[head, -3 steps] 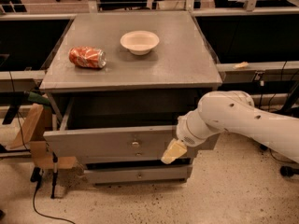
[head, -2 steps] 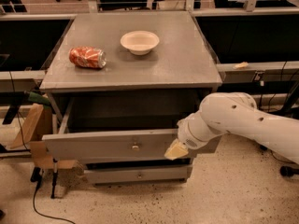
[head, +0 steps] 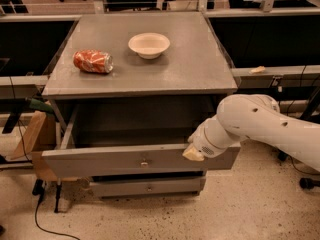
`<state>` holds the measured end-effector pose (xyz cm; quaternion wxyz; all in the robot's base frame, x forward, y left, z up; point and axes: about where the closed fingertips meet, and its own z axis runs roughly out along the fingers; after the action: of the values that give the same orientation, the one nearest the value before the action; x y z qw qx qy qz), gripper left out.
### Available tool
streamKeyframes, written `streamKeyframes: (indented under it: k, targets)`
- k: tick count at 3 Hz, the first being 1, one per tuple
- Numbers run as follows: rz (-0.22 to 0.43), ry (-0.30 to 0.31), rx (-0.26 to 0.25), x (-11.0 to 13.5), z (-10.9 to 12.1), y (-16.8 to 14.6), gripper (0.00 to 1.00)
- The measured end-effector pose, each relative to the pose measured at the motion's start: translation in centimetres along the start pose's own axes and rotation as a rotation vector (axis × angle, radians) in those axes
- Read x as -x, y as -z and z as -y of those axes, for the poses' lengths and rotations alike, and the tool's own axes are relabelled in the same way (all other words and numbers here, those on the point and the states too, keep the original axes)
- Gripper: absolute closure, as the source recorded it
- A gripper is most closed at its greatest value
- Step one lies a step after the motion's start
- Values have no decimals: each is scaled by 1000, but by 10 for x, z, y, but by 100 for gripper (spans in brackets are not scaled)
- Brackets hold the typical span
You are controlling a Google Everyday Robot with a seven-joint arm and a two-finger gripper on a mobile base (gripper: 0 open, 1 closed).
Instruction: Open top drawer
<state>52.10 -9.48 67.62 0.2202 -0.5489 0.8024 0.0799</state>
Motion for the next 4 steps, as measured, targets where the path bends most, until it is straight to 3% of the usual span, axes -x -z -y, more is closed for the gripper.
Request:
streamKeyframes:
  k: [1,2,4]
  targets:
    - [-8,-3,4,-4,-2,1,100]
    - [-18,-7,8,-8,-3,3,100]
    - [-32,23,18,-16,-14,9,50]
